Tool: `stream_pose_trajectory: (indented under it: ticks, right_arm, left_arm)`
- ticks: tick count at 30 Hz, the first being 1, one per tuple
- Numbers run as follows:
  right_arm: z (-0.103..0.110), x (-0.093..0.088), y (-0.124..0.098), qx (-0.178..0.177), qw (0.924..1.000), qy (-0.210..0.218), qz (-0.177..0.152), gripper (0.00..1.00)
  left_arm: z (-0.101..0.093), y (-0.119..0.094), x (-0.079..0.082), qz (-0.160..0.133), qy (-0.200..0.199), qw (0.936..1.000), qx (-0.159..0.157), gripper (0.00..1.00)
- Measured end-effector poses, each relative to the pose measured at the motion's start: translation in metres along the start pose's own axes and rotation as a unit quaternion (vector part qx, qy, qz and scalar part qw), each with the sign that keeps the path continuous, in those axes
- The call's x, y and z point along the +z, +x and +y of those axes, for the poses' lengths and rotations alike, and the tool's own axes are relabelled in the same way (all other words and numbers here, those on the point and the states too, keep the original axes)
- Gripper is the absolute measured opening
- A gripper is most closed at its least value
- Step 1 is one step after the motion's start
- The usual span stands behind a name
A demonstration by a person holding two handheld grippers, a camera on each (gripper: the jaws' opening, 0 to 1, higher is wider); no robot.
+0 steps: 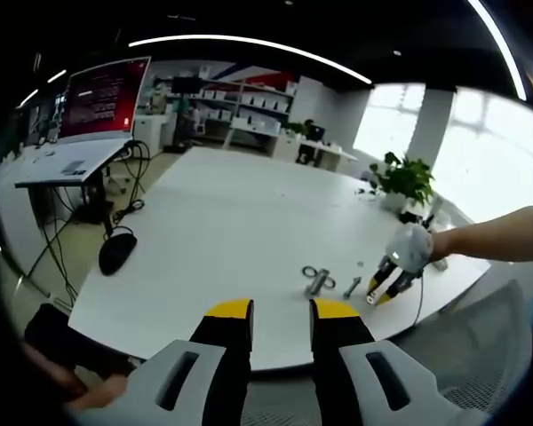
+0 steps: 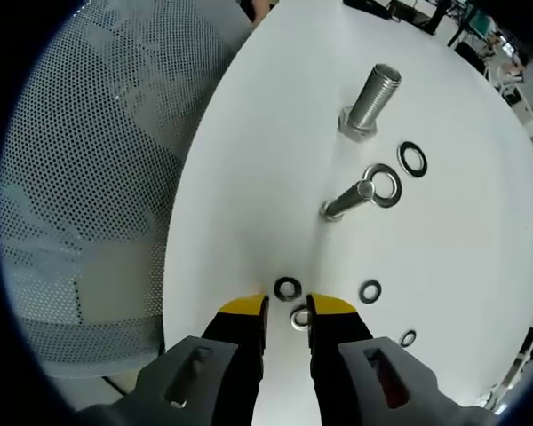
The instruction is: Place the washer onto the threaded stud by aligning its center hole with the stud, sliding it down to the base, and recovering from edge contact or off-axis alignment until the washer reaches the visible bottom stop.
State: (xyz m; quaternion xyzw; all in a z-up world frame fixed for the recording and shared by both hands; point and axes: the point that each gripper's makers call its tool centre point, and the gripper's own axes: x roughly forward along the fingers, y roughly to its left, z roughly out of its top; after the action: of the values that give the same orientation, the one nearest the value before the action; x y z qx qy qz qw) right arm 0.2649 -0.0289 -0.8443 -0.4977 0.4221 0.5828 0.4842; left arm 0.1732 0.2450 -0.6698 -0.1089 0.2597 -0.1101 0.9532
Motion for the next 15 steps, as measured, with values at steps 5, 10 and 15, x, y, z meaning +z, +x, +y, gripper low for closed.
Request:
stream_pose_trajectory:
  ticks: [5,10,15]
  right_arm:
    - [-0.0021,0.003,0.0004,0.0,0.9996,0.027,-0.011,0.21]
    - [-0.0068,0.0035,0.0006,-0.018,0.9994,0.027,-0.011,0.15]
    - [-0.0032,0.0082,-0.0002,0.0,0.9983,0.054,-0.021,0.21]
  left_arm:
    - [0.0002,0.0,-0.0001,0.0,0.0,1.0,0.001,0.23]
    - [0.0006,0.0,-0.0001,0.0,-0.001,1.0,0.001,0.23]
    - [0.0003,-0.0002,-0.0002,0.0,0.0,1.0,0.001,0.23]
